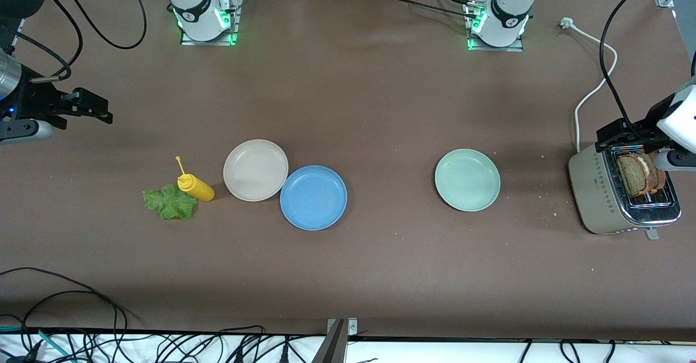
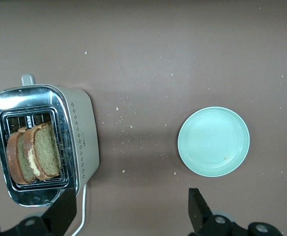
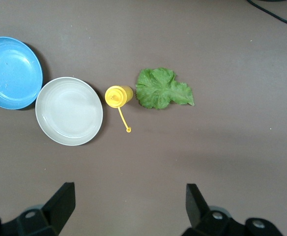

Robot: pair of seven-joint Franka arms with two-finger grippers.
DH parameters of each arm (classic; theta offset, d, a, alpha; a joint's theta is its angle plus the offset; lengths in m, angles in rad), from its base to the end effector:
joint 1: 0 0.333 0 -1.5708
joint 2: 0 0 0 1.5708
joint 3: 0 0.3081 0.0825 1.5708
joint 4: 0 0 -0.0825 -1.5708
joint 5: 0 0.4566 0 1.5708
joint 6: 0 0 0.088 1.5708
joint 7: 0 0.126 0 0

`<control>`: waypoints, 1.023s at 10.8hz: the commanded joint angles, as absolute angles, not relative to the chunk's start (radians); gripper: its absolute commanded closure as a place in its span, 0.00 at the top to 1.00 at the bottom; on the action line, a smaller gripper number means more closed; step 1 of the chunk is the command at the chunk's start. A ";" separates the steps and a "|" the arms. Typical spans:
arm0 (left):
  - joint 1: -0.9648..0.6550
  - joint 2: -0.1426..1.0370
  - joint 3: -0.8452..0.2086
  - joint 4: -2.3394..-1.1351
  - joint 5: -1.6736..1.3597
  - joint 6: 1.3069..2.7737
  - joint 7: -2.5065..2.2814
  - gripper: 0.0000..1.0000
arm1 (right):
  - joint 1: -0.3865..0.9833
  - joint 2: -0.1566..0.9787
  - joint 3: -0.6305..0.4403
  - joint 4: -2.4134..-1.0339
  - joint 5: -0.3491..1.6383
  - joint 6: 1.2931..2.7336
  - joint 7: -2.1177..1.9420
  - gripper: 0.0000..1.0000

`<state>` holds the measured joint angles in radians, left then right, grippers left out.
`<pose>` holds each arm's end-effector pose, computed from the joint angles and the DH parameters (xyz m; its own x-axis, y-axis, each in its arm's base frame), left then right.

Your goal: Make sandwich in blue plate with both arms

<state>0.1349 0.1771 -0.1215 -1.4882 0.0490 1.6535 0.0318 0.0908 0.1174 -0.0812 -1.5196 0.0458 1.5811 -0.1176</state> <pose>0.6839 0.0206 0.5346 0.9997 -0.0208 -0.0114 -0.0211 -0.9994 -0.0271 0.6597 0.0145 0.5510 0.9907 0.1263 -0.0509 0.1242 -0.9913 -0.0425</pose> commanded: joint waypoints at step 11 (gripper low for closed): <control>0.135 0.156 -0.127 -1.508 0.066 1.638 0.057 1.00 | 0.091 0.115 -0.077 -1.505 0.058 1.577 -0.121 1.00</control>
<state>0.1341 0.1771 -0.1238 -1.4890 0.0490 1.6442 0.0319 0.0930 0.1174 -0.0783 -1.5192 0.0458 1.5825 -0.1177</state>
